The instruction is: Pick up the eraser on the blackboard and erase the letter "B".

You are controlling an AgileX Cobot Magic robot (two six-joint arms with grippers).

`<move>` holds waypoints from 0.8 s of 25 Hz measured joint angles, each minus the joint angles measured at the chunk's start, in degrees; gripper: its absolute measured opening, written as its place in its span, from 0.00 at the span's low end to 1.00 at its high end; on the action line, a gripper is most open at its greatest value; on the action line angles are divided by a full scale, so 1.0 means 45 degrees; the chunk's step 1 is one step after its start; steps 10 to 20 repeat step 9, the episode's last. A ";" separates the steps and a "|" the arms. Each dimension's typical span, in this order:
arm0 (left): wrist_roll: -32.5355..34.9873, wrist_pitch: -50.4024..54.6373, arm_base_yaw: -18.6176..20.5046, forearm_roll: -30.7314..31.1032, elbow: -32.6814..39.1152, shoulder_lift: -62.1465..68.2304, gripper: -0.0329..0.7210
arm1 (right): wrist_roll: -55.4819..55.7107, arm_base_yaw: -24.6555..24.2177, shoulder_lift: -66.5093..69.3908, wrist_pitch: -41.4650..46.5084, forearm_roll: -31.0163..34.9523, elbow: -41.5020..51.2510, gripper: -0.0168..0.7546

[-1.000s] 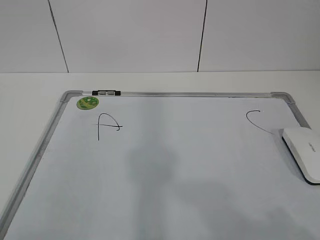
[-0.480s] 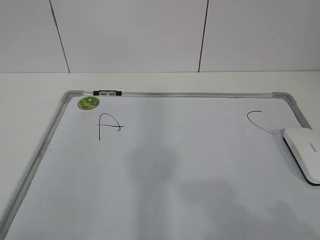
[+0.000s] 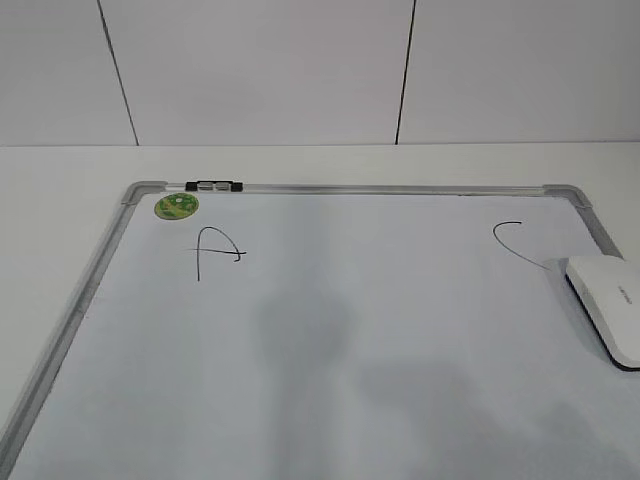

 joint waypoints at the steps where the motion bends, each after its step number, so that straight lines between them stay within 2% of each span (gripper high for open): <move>1: 0.0000 0.0000 0.0000 0.0000 0.0000 0.0000 0.36 | 0.0000 0.0000 0.0000 0.0000 0.0000 0.0000 0.76; 20: 0.0000 0.0000 0.0000 0.0028 0.0000 0.0000 0.36 | 0.0000 0.0000 0.0000 0.0000 -0.0020 0.0011 0.76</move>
